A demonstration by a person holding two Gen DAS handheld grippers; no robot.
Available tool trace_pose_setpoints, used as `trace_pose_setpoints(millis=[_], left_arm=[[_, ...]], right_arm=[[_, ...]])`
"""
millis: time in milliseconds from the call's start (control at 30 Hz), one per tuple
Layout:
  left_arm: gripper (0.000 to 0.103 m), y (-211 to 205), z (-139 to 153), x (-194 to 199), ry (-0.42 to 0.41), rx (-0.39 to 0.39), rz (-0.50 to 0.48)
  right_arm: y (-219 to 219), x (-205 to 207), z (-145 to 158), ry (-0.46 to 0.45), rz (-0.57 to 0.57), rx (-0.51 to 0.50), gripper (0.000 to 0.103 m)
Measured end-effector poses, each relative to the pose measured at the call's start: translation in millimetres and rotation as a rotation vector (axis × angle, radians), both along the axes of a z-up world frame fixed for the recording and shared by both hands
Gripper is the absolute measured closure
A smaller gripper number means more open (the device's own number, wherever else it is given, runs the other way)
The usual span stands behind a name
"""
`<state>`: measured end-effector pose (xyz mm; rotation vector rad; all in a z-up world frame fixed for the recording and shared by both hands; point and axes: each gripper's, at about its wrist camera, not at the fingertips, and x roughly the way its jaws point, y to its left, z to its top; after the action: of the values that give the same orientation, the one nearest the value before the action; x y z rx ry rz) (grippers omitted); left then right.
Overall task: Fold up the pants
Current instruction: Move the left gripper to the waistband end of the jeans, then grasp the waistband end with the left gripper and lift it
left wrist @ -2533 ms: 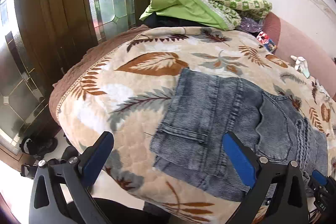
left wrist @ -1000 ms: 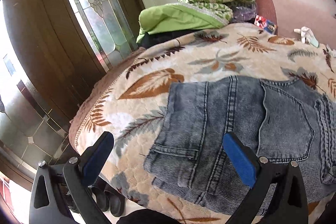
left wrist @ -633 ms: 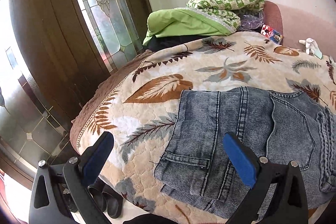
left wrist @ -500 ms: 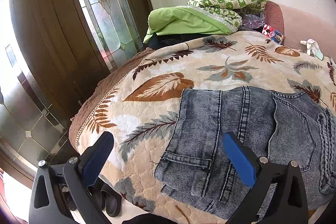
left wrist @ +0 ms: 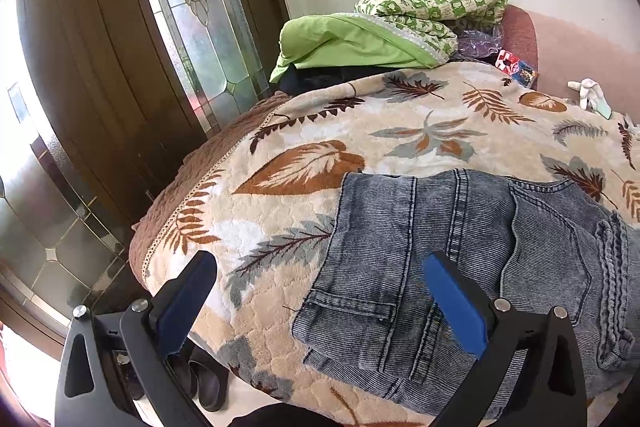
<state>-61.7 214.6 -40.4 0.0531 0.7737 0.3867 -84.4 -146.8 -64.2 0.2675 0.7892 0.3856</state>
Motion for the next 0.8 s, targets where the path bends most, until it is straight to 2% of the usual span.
trace_pose_setpoints(millis=[100,233,367,533,800], left_arm=[[0.0,5.9,-2.8,0.0,0.029,-0.068,-0.015],[0.0,29.5,-17.3,3.0,0.117,-0.29,-0.019],[0.0,61.2,-37.9,-2.4,0.196,-0.492,0.03],[0.0,89.8,-59.6,-19.6,0.24,-0.627,0.114],[0.0,82.2,-79.9,-23.0,0.282,-0.869,0.052]], right_arm=[[-0.4,-0.9,1.7,-0.001,0.002,0.009,0.052],[-2.0,-1.0,3.2,0.003,0.001,0.016,0.052],[-3.3,-0.9,3.9,0.011,-0.004,0.02,0.052],[-4.1,0.2,4.3,0.016,-0.004,0.025,0.052],[-0.9,0.2,3.0,0.017,0.0,0.013,0.052]])
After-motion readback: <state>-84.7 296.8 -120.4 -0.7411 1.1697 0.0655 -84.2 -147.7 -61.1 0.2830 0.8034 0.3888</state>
